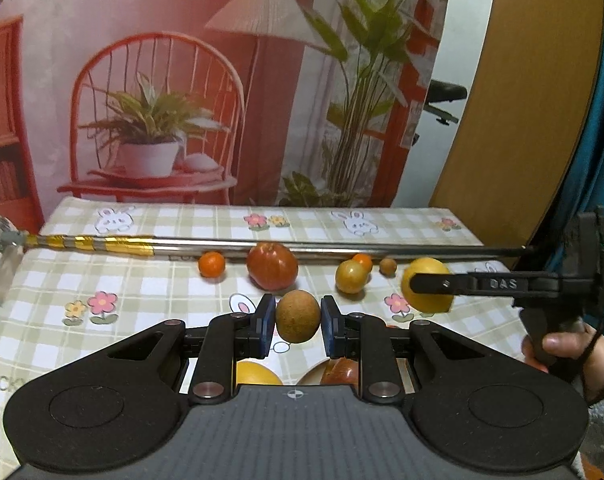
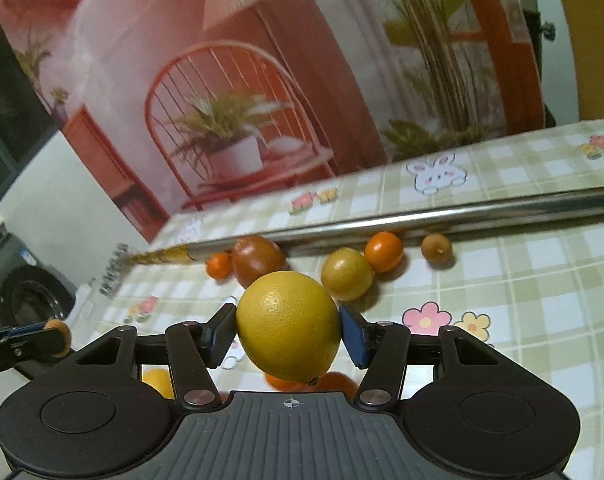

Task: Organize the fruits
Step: 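Hold the brown fruit in the left tool while the right tool grasps a yellow grapefruit, then lower the brown fruit onto the plate and open the left tool while the right tool sets the grapefruit there, then move the left tool to an orange tangerine and close on it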

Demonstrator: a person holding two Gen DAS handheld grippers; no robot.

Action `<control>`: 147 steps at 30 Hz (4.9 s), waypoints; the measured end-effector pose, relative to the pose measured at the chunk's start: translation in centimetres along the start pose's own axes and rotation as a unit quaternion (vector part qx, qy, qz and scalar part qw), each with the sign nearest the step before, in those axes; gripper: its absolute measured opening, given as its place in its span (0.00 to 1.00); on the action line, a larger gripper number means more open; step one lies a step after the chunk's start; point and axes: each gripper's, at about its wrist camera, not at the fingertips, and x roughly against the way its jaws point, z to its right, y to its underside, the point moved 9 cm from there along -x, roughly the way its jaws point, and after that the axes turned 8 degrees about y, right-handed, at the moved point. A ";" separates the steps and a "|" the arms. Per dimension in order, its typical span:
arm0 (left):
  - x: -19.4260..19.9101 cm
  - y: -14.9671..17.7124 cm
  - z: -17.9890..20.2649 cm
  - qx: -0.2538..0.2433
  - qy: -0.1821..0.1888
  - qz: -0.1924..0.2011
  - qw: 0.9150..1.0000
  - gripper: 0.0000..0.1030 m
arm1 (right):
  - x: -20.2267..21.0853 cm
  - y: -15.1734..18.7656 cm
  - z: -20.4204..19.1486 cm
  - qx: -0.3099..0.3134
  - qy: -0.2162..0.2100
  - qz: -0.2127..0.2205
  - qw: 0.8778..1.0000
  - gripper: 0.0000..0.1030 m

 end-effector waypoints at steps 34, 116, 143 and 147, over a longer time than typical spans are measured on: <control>-6.2 14.1 2.8 0.003 0.010 -0.158 0.987 0.25 | 5.0 8.4 -1.1 0.050 0.028 -0.012 0.998 0.50; -2.1 2.8 -5.8 0.050 -0.092 -0.033 0.994 0.60 | 6.3 5.6 -0.1 0.082 0.080 0.077 0.990 0.62; -21.2 -1.2 -15.2 0.132 -0.071 -0.070 0.986 0.47 | 1.6 1.2 4.5 0.067 0.117 0.075 0.988 0.62; -22.0 -0.8 -15.2 0.125 -0.073 -0.082 0.986 0.37 | 1.2 1.2 4.9 0.064 0.117 0.072 0.988 0.62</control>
